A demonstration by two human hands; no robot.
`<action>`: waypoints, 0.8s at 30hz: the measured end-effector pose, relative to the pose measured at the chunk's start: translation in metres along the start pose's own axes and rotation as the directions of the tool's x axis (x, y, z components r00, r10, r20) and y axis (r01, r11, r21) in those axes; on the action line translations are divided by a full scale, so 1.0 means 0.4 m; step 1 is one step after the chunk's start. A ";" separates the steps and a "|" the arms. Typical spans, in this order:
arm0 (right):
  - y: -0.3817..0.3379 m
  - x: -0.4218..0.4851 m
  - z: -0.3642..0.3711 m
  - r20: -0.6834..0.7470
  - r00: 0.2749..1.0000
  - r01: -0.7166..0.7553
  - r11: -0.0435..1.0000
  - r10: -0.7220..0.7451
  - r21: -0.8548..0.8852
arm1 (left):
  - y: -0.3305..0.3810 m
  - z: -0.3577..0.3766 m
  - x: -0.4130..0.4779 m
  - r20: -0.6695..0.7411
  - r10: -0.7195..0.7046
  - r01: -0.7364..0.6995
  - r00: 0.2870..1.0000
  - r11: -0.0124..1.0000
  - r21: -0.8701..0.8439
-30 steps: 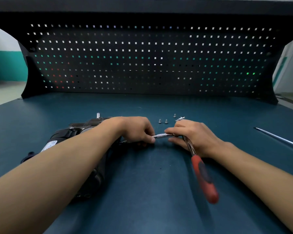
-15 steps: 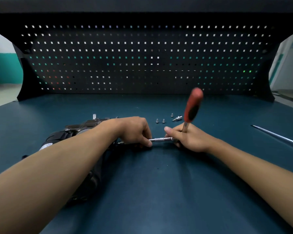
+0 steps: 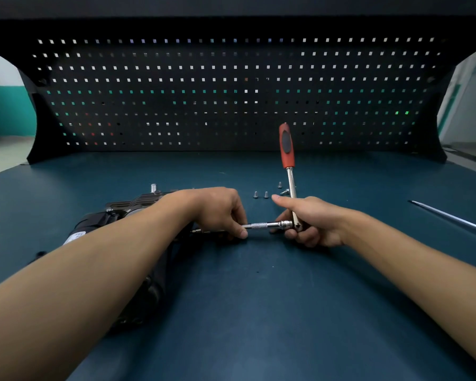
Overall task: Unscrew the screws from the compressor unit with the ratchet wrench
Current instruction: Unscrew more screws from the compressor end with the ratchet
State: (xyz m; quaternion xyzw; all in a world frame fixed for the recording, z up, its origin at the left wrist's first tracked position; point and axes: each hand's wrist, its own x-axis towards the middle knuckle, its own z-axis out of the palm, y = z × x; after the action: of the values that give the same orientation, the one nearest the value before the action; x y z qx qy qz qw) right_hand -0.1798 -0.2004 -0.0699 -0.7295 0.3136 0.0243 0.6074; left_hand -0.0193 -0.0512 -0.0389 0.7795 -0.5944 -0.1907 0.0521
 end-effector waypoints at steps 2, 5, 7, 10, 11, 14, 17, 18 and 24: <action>0.000 0.001 0.000 0.008 1.000 -0.009 1.000 0.009 0.007 | 0.001 0.000 -0.001 -0.002 0.003 -0.003 1.000 1.000 -0.004; 0.002 0.002 -0.001 0.022 1.000 -0.017 0.999 0.016 0.045 | 0.000 -0.001 -0.003 0.000 0.003 -0.003 1.000 1.000 -0.015; 0.003 0.001 -0.002 0.026 1.000 -0.014 0.998 0.012 0.062 | -0.001 0.000 -0.005 0.008 0.001 -0.001 1.000 1.000 -0.030; 0.011 0.000 0.002 -0.019 0.999 0.052 0.998 -0.051 0.037 | -0.003 0.003 -0.006 0.028 -0.001 0.003 1.000 0.997 -0.072; 0.016 0.000 0.006 -0.038 0.994 0.101 0.995 -0.101 0.004 | -0.004 0.004 -0.006 0.034 0.000 0.003 0.999 0.997 -0.083; 0.031 0.002 0.015 -0.083 0.944 0.311 0.944 -0.321 -0.115 | -0.007 0.006 -0.005 0.059 -0.015 0.020 0.998 0.996 -0.082; 0.043 0.003 0.009 -0.082 0.862 0.457 0.836 -0.501 -0.303 | -0.008 0.008 -0.004 0.075 -0.032 0.038 0.997 0.996 -0.076; 0.046 0.003 0.006 -0.063 0.841 0.485 0.800 -0.538 -0.354 | -0.009 0.008 -0.004 0.074 -0.035 0.040 0.997 0.996 -0.076; 0.066 0.016 0.000 -0.040 0.781 0.562 0.729 -0.623 -0.392 | -0.006 0.009 -0.002 0.078 -0.051 0.057 0.996 0.995 -0.081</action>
State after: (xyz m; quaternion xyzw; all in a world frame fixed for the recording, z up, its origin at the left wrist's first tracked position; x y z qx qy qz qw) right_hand -0.1875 -0.2048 -0.0956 -0.8885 0.1037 -0.1763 0.4107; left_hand -0.0186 -0.0492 -0.0429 0.7846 -0.5662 -0.2463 0.0567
